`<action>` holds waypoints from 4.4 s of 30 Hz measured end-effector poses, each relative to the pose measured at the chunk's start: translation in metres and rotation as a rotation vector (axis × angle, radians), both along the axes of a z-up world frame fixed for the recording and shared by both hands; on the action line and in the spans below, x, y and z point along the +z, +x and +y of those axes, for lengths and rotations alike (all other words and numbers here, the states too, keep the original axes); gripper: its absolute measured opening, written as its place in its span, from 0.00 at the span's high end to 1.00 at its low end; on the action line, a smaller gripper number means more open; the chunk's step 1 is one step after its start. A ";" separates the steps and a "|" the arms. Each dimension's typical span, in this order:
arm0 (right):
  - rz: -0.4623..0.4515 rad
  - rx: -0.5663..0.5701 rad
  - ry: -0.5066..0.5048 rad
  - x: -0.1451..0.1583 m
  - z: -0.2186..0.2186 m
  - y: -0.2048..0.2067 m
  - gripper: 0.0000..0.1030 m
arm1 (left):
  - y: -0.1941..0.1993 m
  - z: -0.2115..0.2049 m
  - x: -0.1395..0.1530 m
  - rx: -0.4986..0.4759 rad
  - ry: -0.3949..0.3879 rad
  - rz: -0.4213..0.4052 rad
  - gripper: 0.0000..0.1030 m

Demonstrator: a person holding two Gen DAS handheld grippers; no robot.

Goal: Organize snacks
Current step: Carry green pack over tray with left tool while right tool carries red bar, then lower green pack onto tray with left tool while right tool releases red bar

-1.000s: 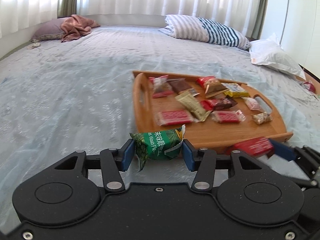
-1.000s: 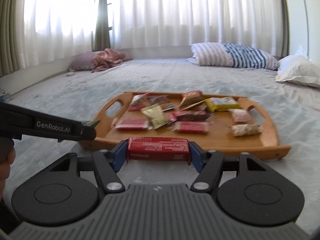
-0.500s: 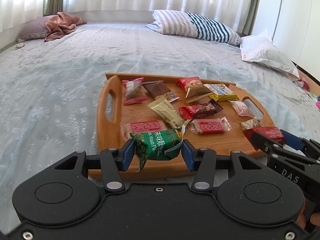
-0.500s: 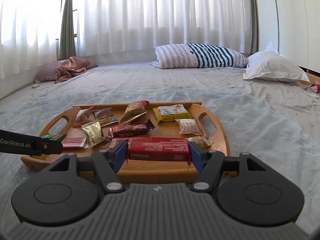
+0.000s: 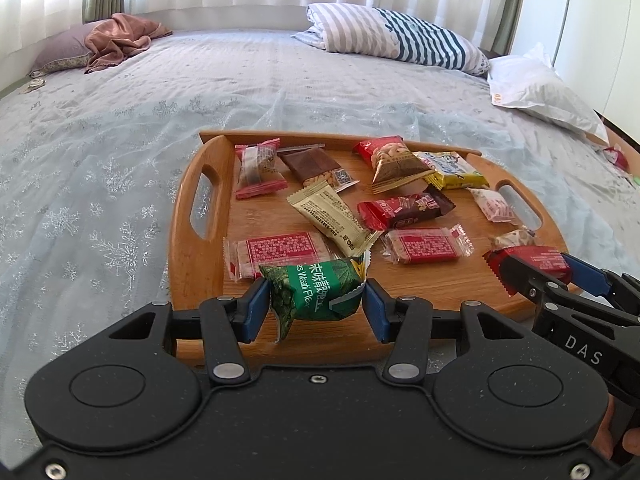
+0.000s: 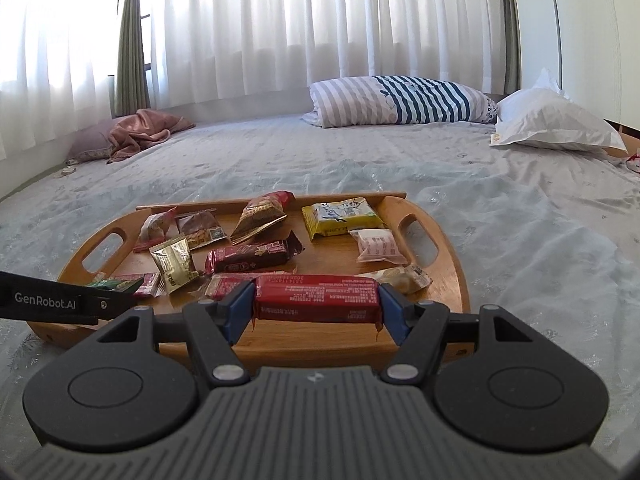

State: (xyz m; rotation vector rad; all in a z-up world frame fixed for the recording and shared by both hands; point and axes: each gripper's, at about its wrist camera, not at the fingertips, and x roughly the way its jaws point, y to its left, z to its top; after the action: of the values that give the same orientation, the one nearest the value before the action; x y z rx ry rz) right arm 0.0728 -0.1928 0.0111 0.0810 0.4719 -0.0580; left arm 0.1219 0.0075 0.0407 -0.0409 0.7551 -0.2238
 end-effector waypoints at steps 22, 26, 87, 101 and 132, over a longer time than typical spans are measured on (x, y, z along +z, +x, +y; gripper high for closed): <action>0.039 0.040 0.006 -0.014 0.006 0.018 0.31 | 0.014 -0.004 -0.013 0.014 0.027 0.011 0.53; 0.043 0.054 0.014 -0.015 0.007 0.019 0.31 | 0.017 -0.004 -0.013 0.021 0.032 0.007 0.52; 0.102 0.105 0.023 -0.020 0.025 0.039 0.25 | 0.019 -0.009 -0.019 0.032 0.098 -0.015 0.49; 0.102 0.096 0.035 -0.019 0.021 0.039 0.20 | 0.018 -0.007 -0.016 0.064 0.103 -0.012 0.36; 0.043 0.035 0.039 -0.001 0.000 0.003 0.04 | -0.021 -0.006 0.006 0.095 0.054 -0.046 0.09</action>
State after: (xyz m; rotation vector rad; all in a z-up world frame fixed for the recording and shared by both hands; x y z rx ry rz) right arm 0.0762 -0.1931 0.0100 0.1102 0.5170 -0.0158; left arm 0.1009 0.0018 0.0464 -0.0199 0.7116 -0.1134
